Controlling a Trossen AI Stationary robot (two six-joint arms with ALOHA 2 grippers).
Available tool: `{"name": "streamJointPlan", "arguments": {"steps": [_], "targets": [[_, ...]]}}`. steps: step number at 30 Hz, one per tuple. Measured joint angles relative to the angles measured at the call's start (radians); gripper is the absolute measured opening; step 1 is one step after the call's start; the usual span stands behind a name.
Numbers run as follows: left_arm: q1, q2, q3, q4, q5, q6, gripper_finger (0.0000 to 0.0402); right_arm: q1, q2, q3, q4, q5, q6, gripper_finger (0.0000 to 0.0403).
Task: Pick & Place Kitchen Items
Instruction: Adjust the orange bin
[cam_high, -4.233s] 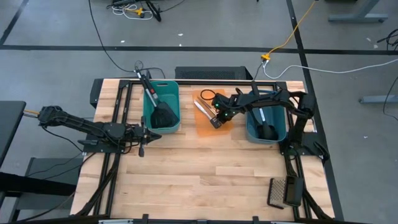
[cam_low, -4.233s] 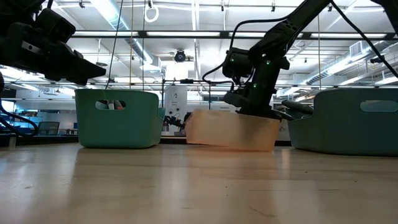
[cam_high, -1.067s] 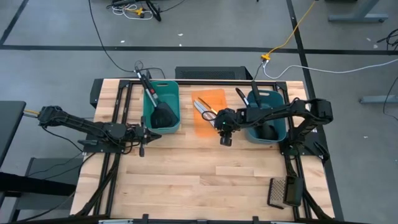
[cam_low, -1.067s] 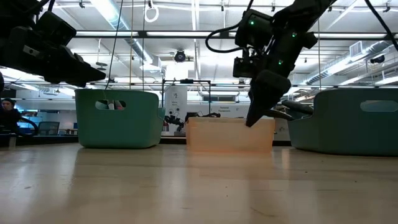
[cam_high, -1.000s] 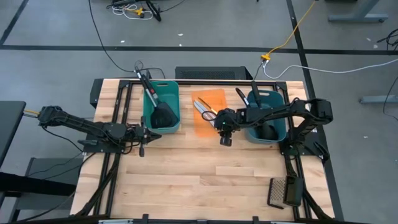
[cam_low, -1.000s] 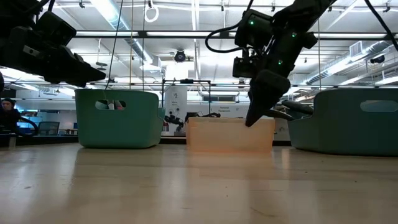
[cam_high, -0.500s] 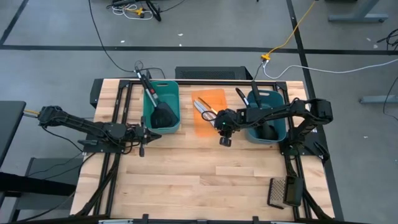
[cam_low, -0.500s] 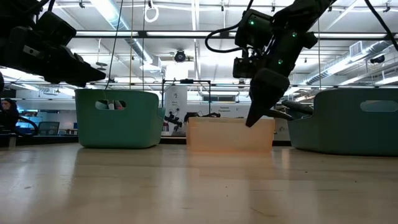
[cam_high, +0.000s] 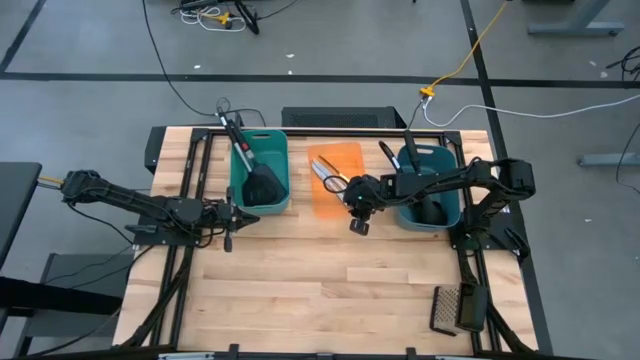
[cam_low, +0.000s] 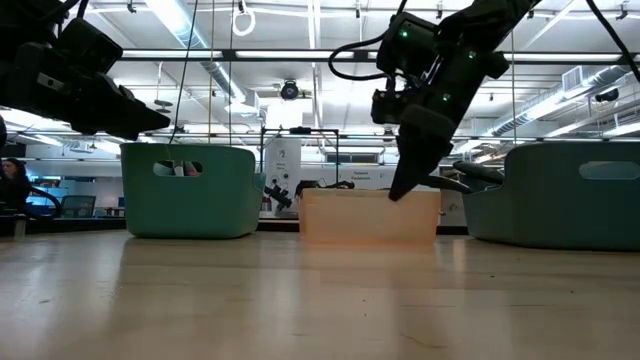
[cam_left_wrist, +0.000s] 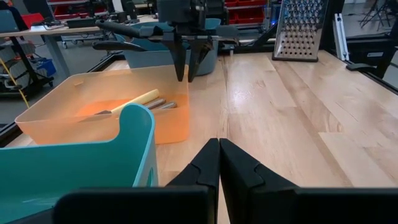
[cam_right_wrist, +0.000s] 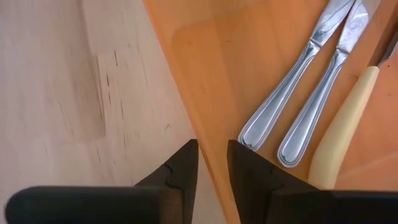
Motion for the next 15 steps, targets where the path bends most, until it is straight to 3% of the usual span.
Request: {"name": "streamJointPlan", "arguments": {"steps": [15], "targets": [[0.0,0.0,0.0,0.0,0.0,0.0,0.0014,0.0,0.0,0.0,0.006,-0.02,0.024,0.0091]]}}
